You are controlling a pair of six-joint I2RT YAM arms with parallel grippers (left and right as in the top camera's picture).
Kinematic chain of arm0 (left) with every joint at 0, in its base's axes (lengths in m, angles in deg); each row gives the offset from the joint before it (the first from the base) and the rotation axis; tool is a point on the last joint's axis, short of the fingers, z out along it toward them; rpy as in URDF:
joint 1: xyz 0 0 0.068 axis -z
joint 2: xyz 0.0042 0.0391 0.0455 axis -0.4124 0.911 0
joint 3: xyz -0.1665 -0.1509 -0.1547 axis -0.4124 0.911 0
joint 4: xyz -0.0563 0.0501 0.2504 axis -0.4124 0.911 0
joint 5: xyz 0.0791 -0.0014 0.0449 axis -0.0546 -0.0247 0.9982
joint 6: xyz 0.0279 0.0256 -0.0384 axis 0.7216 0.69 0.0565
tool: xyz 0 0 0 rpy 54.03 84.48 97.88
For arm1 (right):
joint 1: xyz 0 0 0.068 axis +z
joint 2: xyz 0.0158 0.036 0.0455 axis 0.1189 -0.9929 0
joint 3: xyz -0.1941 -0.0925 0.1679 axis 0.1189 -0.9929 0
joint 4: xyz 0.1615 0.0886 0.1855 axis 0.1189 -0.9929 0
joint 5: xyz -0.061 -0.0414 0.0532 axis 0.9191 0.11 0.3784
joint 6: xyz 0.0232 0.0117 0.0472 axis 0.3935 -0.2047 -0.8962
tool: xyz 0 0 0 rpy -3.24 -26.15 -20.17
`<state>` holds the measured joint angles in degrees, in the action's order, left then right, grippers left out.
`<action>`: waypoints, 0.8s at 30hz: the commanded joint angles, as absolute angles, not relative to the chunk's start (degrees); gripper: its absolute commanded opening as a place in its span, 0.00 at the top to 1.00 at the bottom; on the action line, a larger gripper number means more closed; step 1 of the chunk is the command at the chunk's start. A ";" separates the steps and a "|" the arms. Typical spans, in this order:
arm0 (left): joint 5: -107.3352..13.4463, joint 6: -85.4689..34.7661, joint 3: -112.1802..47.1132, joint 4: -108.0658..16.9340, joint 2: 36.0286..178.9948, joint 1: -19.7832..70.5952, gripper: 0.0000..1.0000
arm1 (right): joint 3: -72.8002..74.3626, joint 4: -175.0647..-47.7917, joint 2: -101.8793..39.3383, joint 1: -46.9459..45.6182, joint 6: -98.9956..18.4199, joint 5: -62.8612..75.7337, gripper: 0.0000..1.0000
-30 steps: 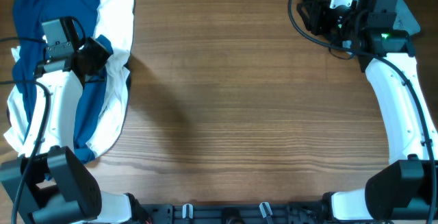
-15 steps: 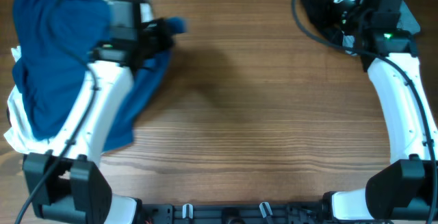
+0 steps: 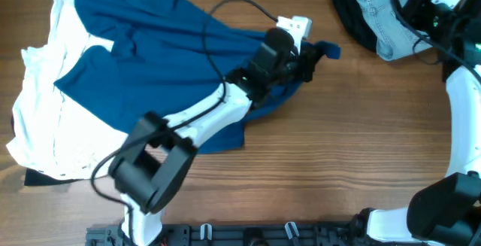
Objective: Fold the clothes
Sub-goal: 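Pull the teal shirt out of the pile toward the table center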
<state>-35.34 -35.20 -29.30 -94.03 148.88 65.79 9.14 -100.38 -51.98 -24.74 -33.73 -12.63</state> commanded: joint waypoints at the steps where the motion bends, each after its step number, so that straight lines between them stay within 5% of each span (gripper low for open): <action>1: -36.93 -41.10 -30.30 -99.15 149.27 66.27 0.96 | 10.47 -100.49 -50.25 -27.27 -34.39 -14.14 0.50; 3: -37.98 -41.25 -31.48 -99.15 149.27 66.31 0.92 | 10.47 -100.45 -50.25 -28.41 -34.50 -15.37 0.49; 4: -37.98 -41.25 -31.99 -98.78 149.25 66.31 0.60 | 10.47 -100.47 -50.25 -28.83 -34.50 -16.11 0.46; 5: -37.98 -41.21 -32.40 -98.03 149.07 66.14 0.18 | 10.47 -100.51 -50.25 -29.09 -34.47 -16.92 0.44; 6: -37.98 -41.21 -32.62 -97.12 148.77 65.76 0.00 | 10.47 -100.53 -50.25 -29.20 -34.50 -17.20 0.41; 10: -37.96 -38.50 -33.04 -88.02 143.98 60.69 0.00 | 10.47 -100.77 -50.28 -29.18 -33.95 -20.22 0.26; 14: -37.90 -33.97 -33.04 -71.78 134.04 51.47 0.00 | 10.47 -103.81 -50.28 -27.30 -30.98 -25.51 0.01; 17: -37.72 -31.29 -33.04 -59.76 125.97 41.94 0.00 | 10.47 -109.21 -50.28 -23.21 -27.30 -25.38 0.00; 24: -37.70 -31.24 -33.04 -36.22 117.62 16.61 0.00 | 10.45 -122.46 -53.60 -7.17 -26.80 -1.40 0.00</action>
<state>-37.26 -32.79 -33.21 -40.62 117.40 22.29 9.62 -120.49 -51.72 -11.01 -27.72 -14.71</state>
